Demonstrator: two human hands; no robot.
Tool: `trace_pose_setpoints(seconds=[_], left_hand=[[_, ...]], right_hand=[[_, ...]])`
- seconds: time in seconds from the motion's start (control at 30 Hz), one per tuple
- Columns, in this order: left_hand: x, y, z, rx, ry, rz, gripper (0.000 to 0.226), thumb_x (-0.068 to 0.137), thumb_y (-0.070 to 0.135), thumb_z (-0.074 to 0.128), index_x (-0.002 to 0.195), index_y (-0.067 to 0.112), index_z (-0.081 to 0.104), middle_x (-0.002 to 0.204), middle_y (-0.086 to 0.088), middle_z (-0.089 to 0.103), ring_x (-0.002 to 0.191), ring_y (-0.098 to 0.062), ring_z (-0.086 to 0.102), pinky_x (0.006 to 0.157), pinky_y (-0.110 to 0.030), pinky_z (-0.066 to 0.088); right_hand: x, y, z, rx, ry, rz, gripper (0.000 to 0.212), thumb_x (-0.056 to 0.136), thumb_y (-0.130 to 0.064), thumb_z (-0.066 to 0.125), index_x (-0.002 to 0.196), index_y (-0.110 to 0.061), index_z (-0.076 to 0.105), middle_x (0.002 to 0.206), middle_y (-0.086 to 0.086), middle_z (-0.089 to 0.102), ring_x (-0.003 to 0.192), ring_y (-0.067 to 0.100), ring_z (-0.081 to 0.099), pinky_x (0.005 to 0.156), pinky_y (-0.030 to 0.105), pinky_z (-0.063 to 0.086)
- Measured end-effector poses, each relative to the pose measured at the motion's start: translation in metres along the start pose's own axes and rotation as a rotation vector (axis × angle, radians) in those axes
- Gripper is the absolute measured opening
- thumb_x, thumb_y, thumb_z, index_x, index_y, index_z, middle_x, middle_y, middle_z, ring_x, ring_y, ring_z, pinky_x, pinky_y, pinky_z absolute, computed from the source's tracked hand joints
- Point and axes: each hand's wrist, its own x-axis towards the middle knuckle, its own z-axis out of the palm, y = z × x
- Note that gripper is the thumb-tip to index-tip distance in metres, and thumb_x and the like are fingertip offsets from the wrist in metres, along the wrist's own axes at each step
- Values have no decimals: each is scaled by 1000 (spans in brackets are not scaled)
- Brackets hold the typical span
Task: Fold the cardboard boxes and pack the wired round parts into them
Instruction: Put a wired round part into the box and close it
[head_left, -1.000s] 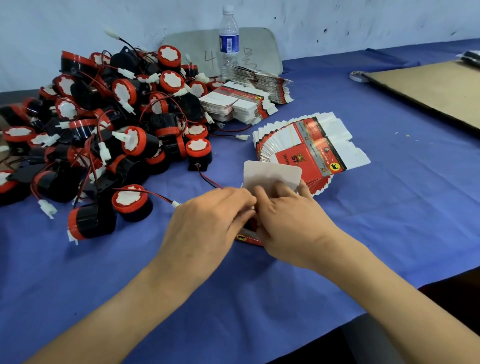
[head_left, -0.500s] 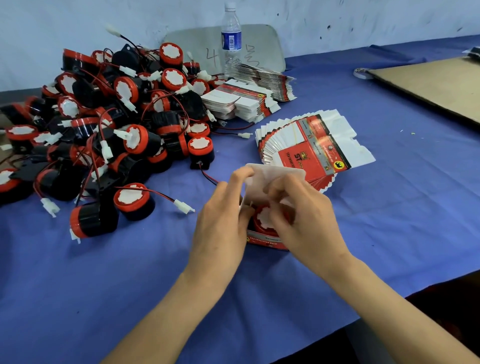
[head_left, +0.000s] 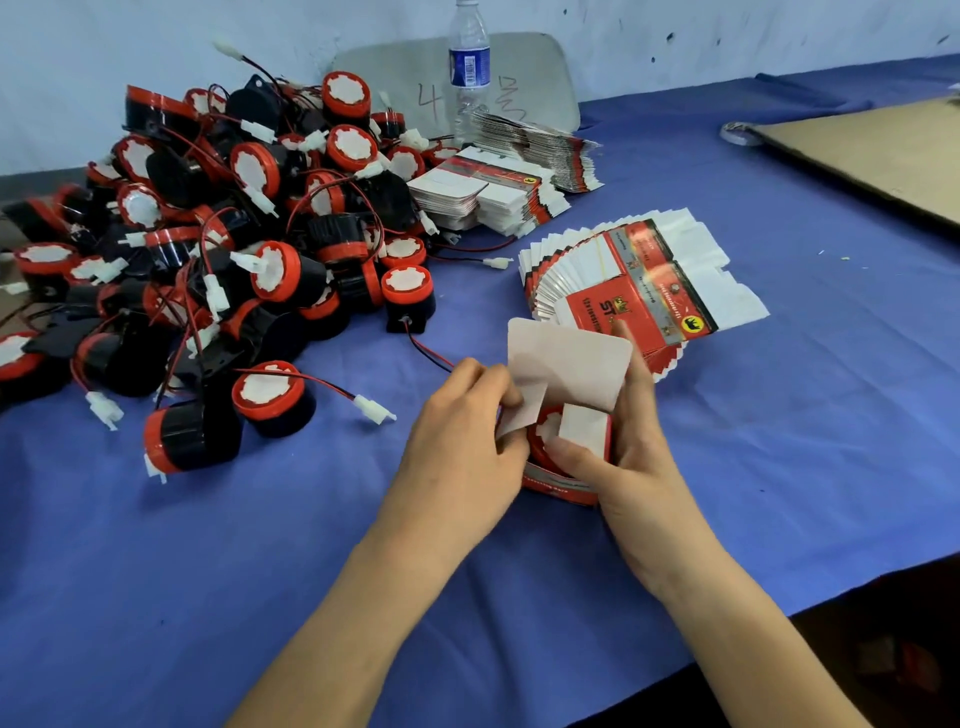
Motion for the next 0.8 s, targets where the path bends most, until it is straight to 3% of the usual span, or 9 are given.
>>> trace_pose_setpoints(seconds=[0.1,0.2,0.33,0.4,0.47,0.53,0.6,0.67,0.8], left_hand=[[-13,-2,-2,26,-46,12,32,88,42,59,110,20,66,112,15,54,102,-5,49,83,-11,37],[-27,-1,2,130,-75,39,60,86,64,45,127,24,60,131,18,47,117,-5,37,97,-26,38],[-30,-10,6,2,-18,37,53,85,58,57,124,24,63,132,17,51,116,-7,48,94,-25,44],[-31,-14,9,-96,44,44,43,84,46,65,119,21,68,126,17,56,109,-7,56,89,-19,46],[-30,-16,14,-148,101,60,36,83,32,72,115,16,70,121,13,60,105,-6,60,87,-16,46],[-28,-17,19,-180,140,76,32,83,26,74,113,15,71,118,13,62,101,-3,61,86,-15,47],[-26,-16,24,-214,173,82,29,83,24,74,111,18,70,114,14,61,97,0,61,83,-14,47],[-26,-16,27,-245,205,74,28,84,22,74,111,20,70,110,14,60,93,6,58,80,-7,43],[-27,-17,31,-298,226,51,34,83,18,70,117,18,67,113,12,60,94,9,55,79,-2,38]], right_hand=[[1,-1,-1,-14,-36,48,74,82,1,61,143,-31,32,129,0,60,119,20,59,95,41,51],[-4,-2,-1,-77,-14,27,52,87,8,60,126,-25,51,118,1,65,110,18,63,78,27,56],[-9,-4,-1,-293,49,-10,37,82,-12,72,111,-33,65,129,-9,57,122,11,54,95,34,50],[-8,-12,1,-309,50,-19,27,76,-33,71,103,-29,69,125,-19,58,123,3,51,94,23,46],[-3,-18,2,-247,100,-28,35,73,-45,62,91,-17,72,111,-17,68,110,-3,58,82,10,45],[3,-22,1,-222,137,-11,27,78,-36,63,83,-10,71,99,-9,73,93,-2,64,75,9,45],[6,-22,1,-321,94,-28,5,83,-18,67,84,-16,71,99,-7,73,95,1,65,79,15,49],[4,-21,0,-444,39,-47,13,83,-13,74,92,-22,71,107,-8,71,102,3,64,88,22,50],[-1,-25,-1,-598,-19,-101,36,67,-44,72,102,-38,69,117,-16,66,111,-3,59,94,14,44]])
